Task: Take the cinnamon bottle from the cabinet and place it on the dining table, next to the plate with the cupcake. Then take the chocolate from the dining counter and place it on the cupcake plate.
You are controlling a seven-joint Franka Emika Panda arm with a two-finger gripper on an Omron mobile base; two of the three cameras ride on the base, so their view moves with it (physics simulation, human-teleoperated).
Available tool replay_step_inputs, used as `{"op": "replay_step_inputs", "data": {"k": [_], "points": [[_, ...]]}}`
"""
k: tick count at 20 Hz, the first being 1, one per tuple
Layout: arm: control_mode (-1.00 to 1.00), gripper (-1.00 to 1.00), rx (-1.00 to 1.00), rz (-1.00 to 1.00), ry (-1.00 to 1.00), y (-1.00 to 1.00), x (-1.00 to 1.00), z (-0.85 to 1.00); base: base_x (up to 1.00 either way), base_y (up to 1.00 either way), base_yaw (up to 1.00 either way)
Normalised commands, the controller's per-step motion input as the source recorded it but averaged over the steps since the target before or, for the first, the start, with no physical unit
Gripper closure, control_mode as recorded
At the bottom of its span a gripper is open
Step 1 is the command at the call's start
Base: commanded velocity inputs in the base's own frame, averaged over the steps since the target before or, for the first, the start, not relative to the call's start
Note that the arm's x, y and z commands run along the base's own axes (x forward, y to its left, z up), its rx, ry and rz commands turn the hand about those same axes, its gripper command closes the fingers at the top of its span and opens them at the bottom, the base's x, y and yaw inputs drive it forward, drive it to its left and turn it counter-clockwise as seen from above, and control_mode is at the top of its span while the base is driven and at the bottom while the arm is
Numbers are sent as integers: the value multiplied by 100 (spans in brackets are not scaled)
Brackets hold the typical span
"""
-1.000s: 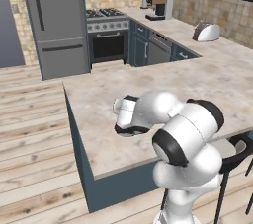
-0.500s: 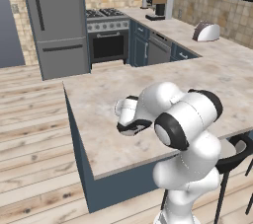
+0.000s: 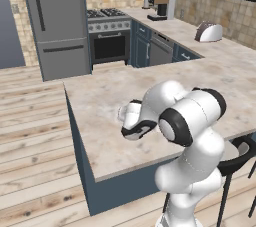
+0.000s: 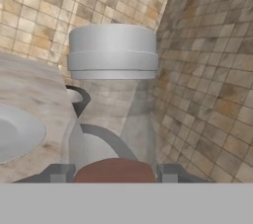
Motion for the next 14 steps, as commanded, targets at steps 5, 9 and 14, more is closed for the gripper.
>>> {"op": "replay_step_inputs", "data": {"k": [5, 9, 14], "points": [[-100, 100, -13, -6, -20, -10, 18, -22, 0, 0, 0], [-100, 100, -16, -1, -13, -15, 17, -45, 0, 0, 0], [-100, 100, -13, 0, -14, -8, 18, -49, 0, 0, 0]]}}
